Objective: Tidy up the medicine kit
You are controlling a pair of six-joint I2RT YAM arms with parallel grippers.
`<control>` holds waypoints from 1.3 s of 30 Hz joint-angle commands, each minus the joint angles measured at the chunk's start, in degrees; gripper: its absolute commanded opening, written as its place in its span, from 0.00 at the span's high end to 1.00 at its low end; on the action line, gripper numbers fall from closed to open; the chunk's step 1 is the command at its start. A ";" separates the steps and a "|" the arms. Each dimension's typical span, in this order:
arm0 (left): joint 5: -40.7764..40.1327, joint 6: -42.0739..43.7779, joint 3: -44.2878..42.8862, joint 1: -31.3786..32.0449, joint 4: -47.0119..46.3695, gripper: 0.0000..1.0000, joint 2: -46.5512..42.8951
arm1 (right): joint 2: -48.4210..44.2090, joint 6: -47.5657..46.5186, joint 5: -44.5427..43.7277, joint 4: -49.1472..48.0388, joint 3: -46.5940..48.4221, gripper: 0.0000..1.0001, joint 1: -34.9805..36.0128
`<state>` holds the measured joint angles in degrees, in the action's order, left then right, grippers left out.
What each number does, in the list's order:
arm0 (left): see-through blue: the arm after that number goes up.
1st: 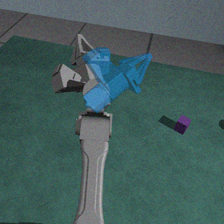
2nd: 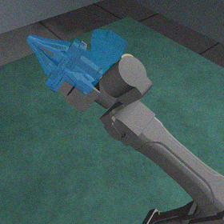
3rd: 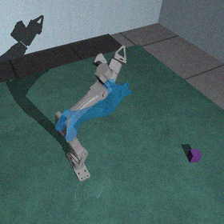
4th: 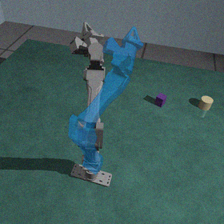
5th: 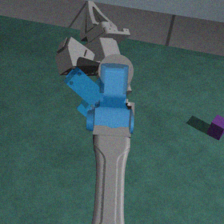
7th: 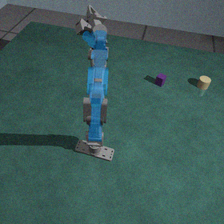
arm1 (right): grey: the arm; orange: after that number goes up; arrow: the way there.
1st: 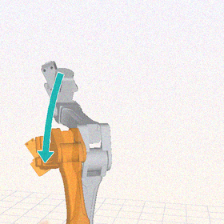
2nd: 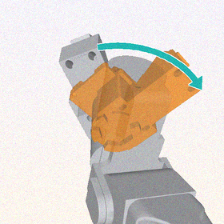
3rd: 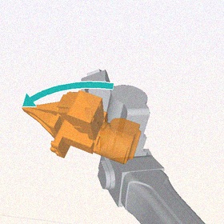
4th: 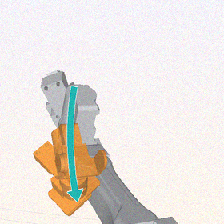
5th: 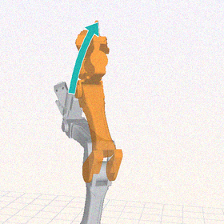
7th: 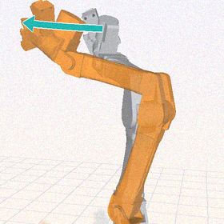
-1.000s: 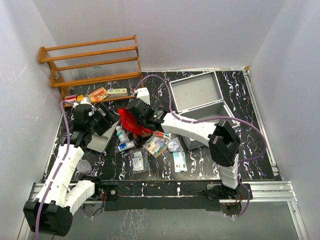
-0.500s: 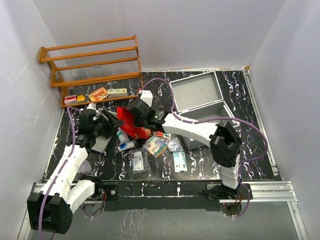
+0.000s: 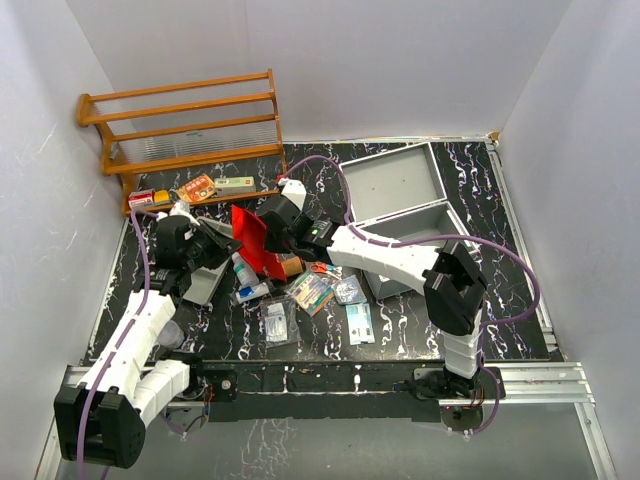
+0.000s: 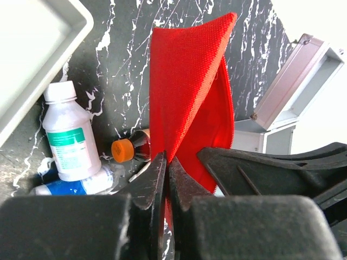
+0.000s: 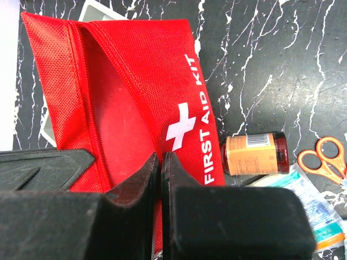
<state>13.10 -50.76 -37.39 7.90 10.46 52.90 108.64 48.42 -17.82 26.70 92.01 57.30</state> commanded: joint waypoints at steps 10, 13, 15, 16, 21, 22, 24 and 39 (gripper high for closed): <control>-5.48 17.56 -11.29 0.13 7.52 1.00 2.53 | -5.18 0.78 -3.45 -1.31 -0.72 1.00 -1.09; -4.82 21.72 -14.65 0.18 10.05 1.00 4.79 | -5.41 0.71 -2.35 -0.86 -0.28 0.95 -1.45; -2.41 24.17 -16.10 0.12 10.76 1.00 6.75 | -5.84 0.73 -1.34 -0.77 -0.08 0.81 -1.68; -1.23 25.34 -16.91 0.18 11.14 1.00 7.75 | -6.23 -0.57 -0.48 -0.85 -0.07 0.70 -1.85; 4.27 29.01 -19.96 0.18 12.19 1.00 13.10 | -10.15 -5.04 7.61 -3.90 -2.35 0.40 -3.51; 4.22 28.91 -20.34 0.18 12.28 1.00 13.90 | -11.37 -6.10 8.65 -5.07 -4.10 0.36 -3.73; 3.92 28.79 -21.20 0.18 11.91 1.00 15.05 | -14.05 -7.90 10.75 -7.20 -7.63 0.34 -3.92; 2.80 27.85 -25.80 0.14 14.48 1.00 16.58 | -20.13 -4.76 20.49 -6.77 -28.60 0.44 -1.54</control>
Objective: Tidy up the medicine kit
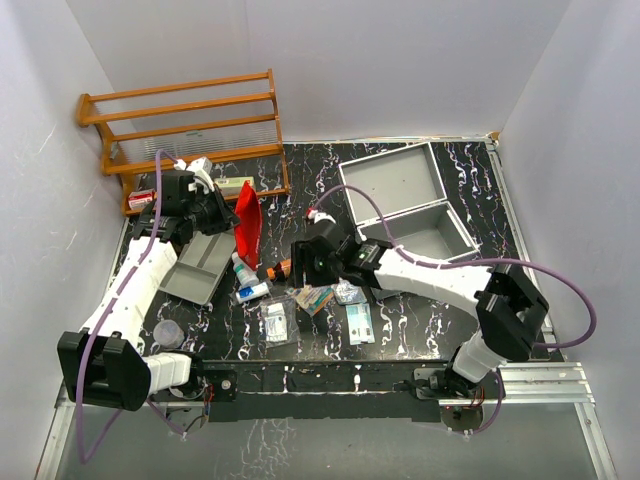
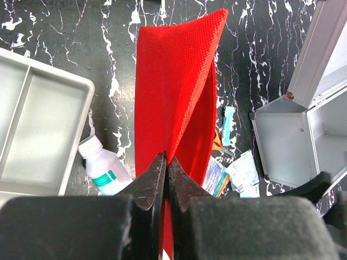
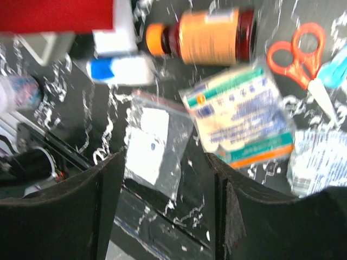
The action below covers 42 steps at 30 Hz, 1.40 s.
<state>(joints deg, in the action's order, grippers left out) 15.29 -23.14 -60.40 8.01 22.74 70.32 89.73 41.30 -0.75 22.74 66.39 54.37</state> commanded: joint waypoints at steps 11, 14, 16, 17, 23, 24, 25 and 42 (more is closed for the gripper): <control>2.05 -1.93 -3.35 0.11 4.48 1.00 -2.91 | 5.82 4.58 6.89 -7.23 -6.42 0.57 5.23; 2.11 -1.73 -3.52 0.03 5.48 1.00 -3.10 | 7.50 4.66 6.18 -7.68 -5.99 0.61 5.47; 2.09 -1.34 -4.10 0.07 6.40 1.00 -3.00 | 8.52 4.50 5.45 -7.63 -5.77 0.63 5.48; 2.11 -1.09 -4.35 0.08 6.76 1.00 -2.88 | 9.12 4.47 5.34 -7.58 -5.71 0.63 5.48; 2.11 -0.20 -5.79 0.05 8.23 1.00 -2.74 | 13.49 4.42 5.66 -7.67 -5.21 0.66 5.48; 2.11 -0.12 -5.90 0.07 8.40 1.00 -2.76 | 13.98 4.37 5.92 -7.63 -4.95 0.67 5.48; 2.11 -0.03 -5.99 0.03 8.45 1.00 -2.82 | 14.46 4.36 6.23 -7.69 -4.76 0.68 5.48; 1.91 0.83 -7.01 0.08 9.89 1.00 -2.75 | 10.89 7.24 0.93 -7.81 -4.98 1.00 5.48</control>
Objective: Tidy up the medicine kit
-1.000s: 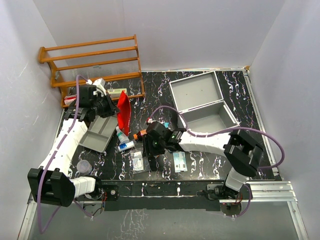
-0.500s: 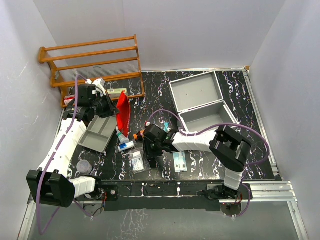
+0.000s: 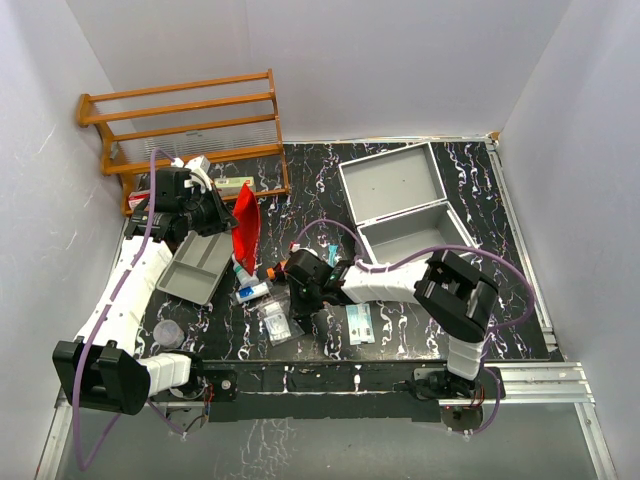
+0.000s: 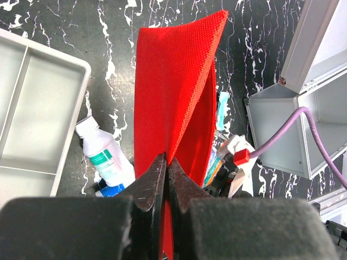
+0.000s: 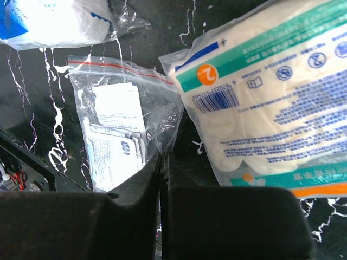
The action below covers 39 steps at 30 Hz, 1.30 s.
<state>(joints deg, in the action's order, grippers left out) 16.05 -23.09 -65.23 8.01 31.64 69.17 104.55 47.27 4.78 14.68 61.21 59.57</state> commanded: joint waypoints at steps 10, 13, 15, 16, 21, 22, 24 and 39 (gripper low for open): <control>-0.40 1.71 -1.68 0.03 0.58 1.00 -1.23 | -14.75 3.61 -11.45 5.67 -0.21 1.00 0.28; -0.50 1.41 -0.90 0.07 -0.48 1.00 -1.01 | -17.82 4.65 -14.16 7.39 -0.08 1.00 0.28; -0.53 1.21 -0.54 0.08 -1.36 1.00 -0.67 | -20.10 5.36 -16.31 7.86 0.28 1.00 0.25; -0.57 1.16 -0.59 0.08 -1.58 1.00 -0.43 | -21.10 5.56 -17.26 8.02 0.64 1.00 0.28; -0.42 0.75 -0.76 0.08 -3.01 1.00 0.89 | -24.12 5.94 -20.94 8.94 4.31 1.00 0.28; -0.29 0.58 -0.77 0.02 -3.26 1.00 1.12 | -24.35 5.99 -21.58 8.82 5.20 1.00 0.28; 0.28 0.10 -0.77 0.09 -3.59 1.00 1.64 | -24.40 5.66 -22.99 8.74 6.98 1.00 0.26; 6.58 -5.21 2.02 0.16 -6.59 1.00 2.99 | -15.24 1.95 -28.58 4.57 27.31 1.00 0.28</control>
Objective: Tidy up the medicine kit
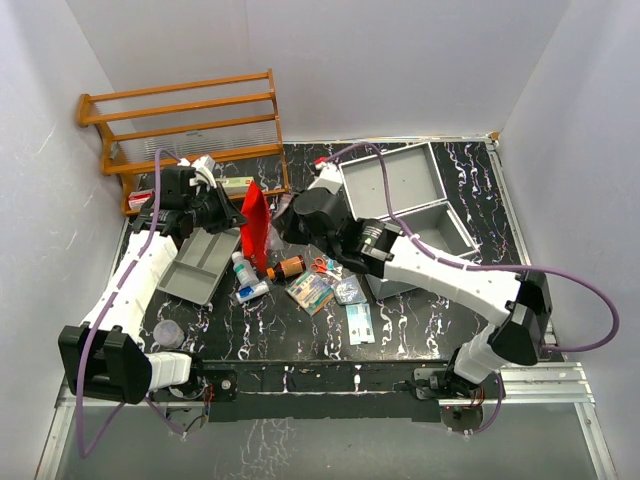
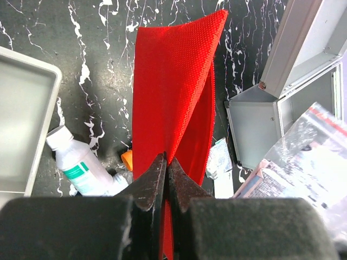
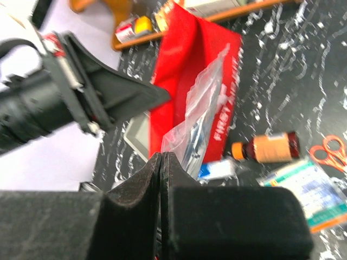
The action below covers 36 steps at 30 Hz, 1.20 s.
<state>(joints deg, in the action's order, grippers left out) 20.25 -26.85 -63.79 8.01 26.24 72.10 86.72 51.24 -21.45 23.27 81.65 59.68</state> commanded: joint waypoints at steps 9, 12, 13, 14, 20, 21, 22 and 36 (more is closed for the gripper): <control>2.67 -1.10 1.01 0.16 -1.00 1.00 -0.15 | 8.21 -4.88 -3.65 -2.47 12.14 1.00 0.17; 3.53 -0.72 1.36 0.14 -1.42 1.00 -0.20 | 9.74 -5.24 -3.88 -1.57 13.18 1.00 0.17; 3.97 -0.62 1.51 0.16 -1.64 1.00 -0.26 | 10.23 -5.30 -3.61 -1.53 13.47 1.00 0.17; 4.27 -0.51 1.62 0.16 -1.78 1.00 -0.28 | 10.50 -5.35 -3.15 -1.64 13.65 1.00 0.16; 4.68 0.02 1.89 0.16 -2.17 1.00 -0.56 | 12.67 -5.57 -0.20 -1.49 14.70 1.00 0.17; 4.93 0.04 2.00 0.16 -2.35 1.00 -0.73 | 13.48 -5.32 0.09 -1.07 14.84 1.00 0.17; 5.09 0.04 2.14 0.16 -2.61 1.00 -0.88 | 14.38 -5.06 0.55 -0.63 14.85 1.00 0.17; 7.77 5.55 5.89 0.16 -9.06 1.00 -5.38 | 11.00 -5.24 -0.34 2.70 12.33 0.62 0.17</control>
<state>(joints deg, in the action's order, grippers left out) 25.17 -24.01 -59.16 8.01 20.51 70.06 102.06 46.59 -19.62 26.79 93.65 59.68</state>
